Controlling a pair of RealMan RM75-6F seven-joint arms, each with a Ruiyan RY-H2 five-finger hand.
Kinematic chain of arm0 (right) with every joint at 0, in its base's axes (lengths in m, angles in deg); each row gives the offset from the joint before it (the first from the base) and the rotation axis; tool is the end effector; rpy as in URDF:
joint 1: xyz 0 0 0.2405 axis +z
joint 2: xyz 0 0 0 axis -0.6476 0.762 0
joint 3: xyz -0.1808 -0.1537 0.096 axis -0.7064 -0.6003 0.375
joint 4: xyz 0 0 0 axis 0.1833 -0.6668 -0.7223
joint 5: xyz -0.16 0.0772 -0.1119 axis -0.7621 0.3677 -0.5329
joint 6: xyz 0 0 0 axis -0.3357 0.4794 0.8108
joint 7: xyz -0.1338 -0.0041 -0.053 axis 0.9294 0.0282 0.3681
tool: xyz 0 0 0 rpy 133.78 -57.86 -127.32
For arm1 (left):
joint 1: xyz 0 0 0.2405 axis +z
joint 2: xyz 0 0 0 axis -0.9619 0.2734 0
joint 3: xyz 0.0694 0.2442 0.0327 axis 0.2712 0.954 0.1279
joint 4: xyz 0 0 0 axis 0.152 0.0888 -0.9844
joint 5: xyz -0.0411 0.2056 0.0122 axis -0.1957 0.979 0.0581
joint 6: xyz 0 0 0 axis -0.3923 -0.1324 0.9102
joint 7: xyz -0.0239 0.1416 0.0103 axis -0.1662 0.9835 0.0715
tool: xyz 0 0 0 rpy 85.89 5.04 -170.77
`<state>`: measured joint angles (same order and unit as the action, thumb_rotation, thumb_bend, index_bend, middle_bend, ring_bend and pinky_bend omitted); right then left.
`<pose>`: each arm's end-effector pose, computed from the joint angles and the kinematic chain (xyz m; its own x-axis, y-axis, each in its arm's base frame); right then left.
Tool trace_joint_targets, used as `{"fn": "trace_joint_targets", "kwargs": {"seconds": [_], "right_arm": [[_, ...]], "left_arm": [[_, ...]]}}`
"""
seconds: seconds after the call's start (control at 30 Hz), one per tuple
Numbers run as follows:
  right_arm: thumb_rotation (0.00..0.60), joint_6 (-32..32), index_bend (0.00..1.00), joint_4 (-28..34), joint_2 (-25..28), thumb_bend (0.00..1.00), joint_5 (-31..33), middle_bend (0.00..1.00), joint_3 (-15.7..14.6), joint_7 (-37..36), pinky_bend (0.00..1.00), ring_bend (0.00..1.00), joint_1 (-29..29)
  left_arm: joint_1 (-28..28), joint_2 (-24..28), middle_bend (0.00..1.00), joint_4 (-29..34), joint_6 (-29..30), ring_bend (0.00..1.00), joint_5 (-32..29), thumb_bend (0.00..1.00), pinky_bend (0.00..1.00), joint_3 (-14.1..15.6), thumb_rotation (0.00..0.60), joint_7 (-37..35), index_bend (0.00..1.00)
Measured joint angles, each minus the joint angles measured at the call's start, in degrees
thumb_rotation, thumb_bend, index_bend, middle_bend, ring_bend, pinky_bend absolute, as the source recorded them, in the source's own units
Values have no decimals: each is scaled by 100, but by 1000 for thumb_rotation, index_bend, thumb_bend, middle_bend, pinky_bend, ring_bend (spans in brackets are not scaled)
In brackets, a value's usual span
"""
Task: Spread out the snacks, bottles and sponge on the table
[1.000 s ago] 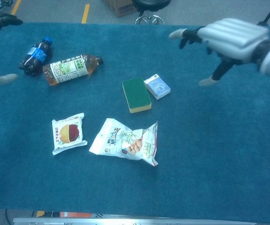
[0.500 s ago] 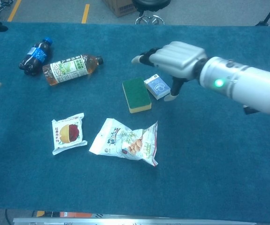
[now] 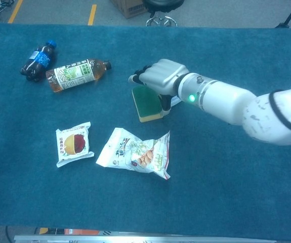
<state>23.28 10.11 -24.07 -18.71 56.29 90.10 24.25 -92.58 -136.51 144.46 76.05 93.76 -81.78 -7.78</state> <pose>-0.0573 -0.3259 -0.0720 0.7929 -0.2853 0.5385 -0.5798 -0.6251 0.5225 -0.2178 0.2108 0.1471 0.3705 0.2124 0.9042 0.9258 -0.1624 -0.3413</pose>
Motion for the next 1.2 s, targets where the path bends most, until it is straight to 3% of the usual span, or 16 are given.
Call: {"fn": "trace_joint_targets", "kwargs": {"seconds": [0.43,0.67,0.77,0.97,1.2], "right_arm": [[600,97,0,-546,-545,0,669,101,-148,318,278,93,502],[600,44,8,-789,-698,0,887,149,-236,379,277,94,637],[600,24,99,-882,-767,0,936,203,-248,361,278,133,673],[600,165,366,-994,-856,7,719,346,-255,230,383,332,635],[600,290,428,-1056,-869,51,568,375,-276,117,441,390,531]], "left_arm": [[135,73,0,-68,-69,0,64,241,85,-21,600,-188,20],[163,78,0,-63,-104,0,80,241,84,-55,600,-200,20],[176,71,0,-65,-107,0,91,241,85,-67,600,-208,20],[195,71,0,-76,-140,0,99,241,84,-84,600,-215,20],[231,89,0,-58,-132,0,146,241,84,-100,600,-237,20]]}}
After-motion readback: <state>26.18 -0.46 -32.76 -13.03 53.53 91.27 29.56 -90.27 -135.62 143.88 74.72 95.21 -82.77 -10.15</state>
